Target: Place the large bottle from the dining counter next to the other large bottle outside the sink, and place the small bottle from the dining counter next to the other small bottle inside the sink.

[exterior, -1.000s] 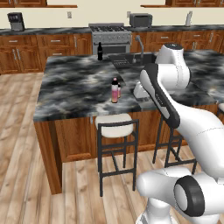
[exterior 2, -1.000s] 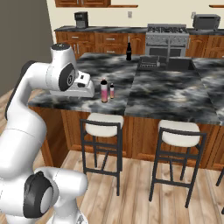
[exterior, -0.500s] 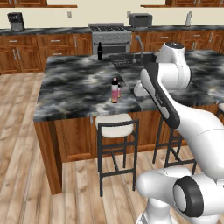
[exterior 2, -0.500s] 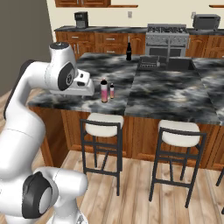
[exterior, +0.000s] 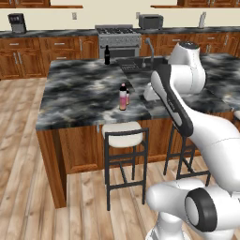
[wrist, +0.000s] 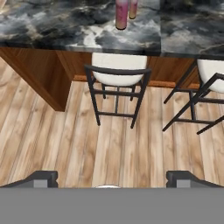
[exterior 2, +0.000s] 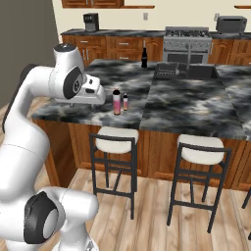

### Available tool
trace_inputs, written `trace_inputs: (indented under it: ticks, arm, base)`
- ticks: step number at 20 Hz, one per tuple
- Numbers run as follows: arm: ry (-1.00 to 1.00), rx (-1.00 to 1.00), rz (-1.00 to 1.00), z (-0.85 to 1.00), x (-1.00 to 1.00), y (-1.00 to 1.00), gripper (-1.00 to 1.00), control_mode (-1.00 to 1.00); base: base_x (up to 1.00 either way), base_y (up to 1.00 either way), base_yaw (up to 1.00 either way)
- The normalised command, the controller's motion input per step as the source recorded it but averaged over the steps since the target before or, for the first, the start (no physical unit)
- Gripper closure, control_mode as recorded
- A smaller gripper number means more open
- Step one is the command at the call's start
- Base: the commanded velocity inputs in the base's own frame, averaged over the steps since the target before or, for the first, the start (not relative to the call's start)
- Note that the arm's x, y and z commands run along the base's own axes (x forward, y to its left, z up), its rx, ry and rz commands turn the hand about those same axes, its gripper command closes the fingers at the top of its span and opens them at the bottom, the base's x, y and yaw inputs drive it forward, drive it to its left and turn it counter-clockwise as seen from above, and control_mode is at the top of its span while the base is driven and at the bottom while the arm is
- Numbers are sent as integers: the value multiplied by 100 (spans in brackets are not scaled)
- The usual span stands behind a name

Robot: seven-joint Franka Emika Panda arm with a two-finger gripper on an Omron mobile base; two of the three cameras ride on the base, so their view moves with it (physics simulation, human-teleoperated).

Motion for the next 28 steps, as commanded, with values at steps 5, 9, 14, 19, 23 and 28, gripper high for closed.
trace_inputs:
  ticks: [5, 9, 14, 19, 23, 28]
  arm:
    - [2, 0, 0, 3, 1, 0, -100, 100]
    - [0, 0, 0, 0, 0, 0, -100, 100]
    - [0, 0, 0, 0, 0, 0, -100, 100]
    - [0, 0, 0, 0, 0, 0, -100, 100]
    - [0, 0, 0, 0, 0, 0, -100, 100]
    - [0, 0, 0, 0, 0, 0, -100, 100]
  base:
    - [5, 1, 0]
    - [39, 5, 0]
    - [59, 3, 0]
    - [64, 4, 0]
    - [65, 9, 0]
    - [57, 12, 0]
